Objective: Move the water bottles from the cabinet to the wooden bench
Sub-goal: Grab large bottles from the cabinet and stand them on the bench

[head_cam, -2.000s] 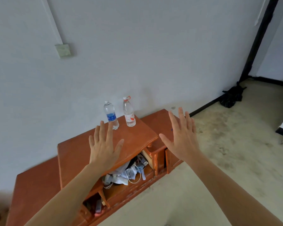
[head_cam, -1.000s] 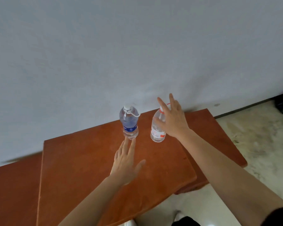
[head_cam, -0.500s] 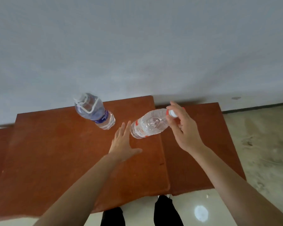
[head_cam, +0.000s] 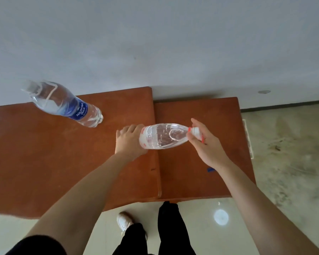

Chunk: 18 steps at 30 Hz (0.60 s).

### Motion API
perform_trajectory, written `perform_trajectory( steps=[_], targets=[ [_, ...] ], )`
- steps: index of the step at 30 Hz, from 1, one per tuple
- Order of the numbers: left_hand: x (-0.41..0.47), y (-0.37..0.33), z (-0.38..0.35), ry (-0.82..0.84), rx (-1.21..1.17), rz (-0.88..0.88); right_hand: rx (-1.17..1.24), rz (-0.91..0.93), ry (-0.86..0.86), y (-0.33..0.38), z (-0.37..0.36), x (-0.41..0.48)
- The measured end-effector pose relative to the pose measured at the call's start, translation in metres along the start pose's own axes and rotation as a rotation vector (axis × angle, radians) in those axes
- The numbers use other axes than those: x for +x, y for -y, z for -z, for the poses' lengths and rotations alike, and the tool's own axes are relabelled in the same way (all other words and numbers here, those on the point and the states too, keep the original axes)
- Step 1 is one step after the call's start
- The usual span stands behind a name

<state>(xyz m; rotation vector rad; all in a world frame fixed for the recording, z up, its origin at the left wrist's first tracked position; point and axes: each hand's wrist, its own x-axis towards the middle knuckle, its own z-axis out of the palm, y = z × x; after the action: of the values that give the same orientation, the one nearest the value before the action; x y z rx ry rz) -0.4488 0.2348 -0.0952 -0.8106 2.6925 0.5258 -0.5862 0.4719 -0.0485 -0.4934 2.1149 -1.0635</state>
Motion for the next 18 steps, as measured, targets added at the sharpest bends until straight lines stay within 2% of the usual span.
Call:
perform_trajectory(
  steps=[4,7,9,11,13,18],
  targets=[
    [-0.061,0.022,-0.014,-0.033,-0.04,0.119,-0.145,0.026,0.166,0.013,-0.016,-0.008],
    [-0.111,0.046,-0.004,-0.081,-0.022,0.248,-0.49,0.083,0.333,0.046,-0.049,-0.005],
    [-0.149,0.066,0.019,-0.174,0.004,0.312,-0.789,0.206,0.429,0.08,-0.085,-0.005],
    [-0.18,0.083,0.043,-0.269,0.043,0.346,-0.931,0.374,0.505,0.117,-0.123,-0.014],
    [-0.22,0.104,0.067,-0.38,0.057,0.408,-1.003,0.565,0.505,0.153,-0.163,-0.037],
    [-0.334,0.156,0.111,-0.608,0.062,0.6,-1.053,1.005,0.329,0.23,-0.244,-0.103]
  ],
)
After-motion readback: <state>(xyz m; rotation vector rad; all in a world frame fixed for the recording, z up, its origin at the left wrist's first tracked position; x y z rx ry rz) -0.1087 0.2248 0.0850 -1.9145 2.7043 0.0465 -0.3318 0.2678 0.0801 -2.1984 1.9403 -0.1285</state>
